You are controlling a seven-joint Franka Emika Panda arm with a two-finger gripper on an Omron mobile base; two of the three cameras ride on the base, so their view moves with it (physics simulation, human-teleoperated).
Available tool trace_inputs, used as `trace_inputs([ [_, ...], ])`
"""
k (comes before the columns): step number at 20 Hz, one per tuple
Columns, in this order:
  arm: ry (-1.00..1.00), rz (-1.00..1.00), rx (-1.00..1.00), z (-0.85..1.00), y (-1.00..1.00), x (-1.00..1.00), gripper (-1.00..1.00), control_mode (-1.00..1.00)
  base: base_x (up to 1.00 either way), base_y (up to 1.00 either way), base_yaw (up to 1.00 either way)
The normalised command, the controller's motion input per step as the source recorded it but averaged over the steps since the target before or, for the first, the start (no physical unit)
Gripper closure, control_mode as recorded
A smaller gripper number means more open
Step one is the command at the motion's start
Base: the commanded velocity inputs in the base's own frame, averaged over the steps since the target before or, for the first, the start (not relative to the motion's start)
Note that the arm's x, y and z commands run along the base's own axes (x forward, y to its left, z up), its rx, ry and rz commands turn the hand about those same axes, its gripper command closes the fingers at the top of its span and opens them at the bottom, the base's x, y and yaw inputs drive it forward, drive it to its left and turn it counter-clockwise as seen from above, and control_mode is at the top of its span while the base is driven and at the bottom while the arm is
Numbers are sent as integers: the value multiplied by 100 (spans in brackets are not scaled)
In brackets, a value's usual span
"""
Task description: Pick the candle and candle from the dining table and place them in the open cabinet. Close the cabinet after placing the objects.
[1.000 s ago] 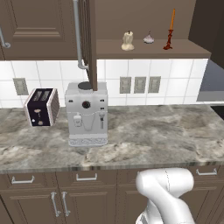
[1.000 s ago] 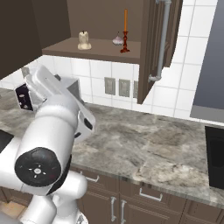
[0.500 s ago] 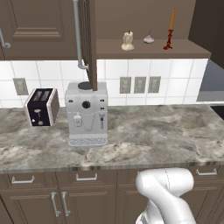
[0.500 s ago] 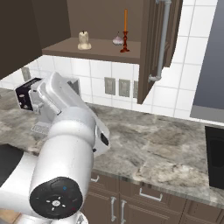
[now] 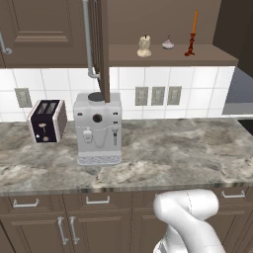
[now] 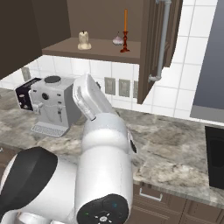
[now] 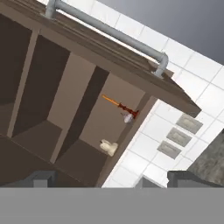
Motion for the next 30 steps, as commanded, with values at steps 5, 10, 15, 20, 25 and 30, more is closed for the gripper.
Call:
trace_inputs([
  [5, -4, 0, 13, 0, -52, 25, -100, -100, 0, 0, 0],
  [10, -4, 0, 9, 0, -50, 36, -100, -100, 0, 0, 0],
  [15, -3, 0, 5, 0, -51, 36, -100, -100, 0, 0, 0],
  [20, -3, 0, 2, -1, -46, 43, -100, -100, 0, 0, 0],
  [25, -2, 2, 0, -13, -27, 56, -100, -100, 0, 0, 0],
  [30, -3, 3, 0, -2, -26, 53, -100, -100, 0, 0, 0],
])
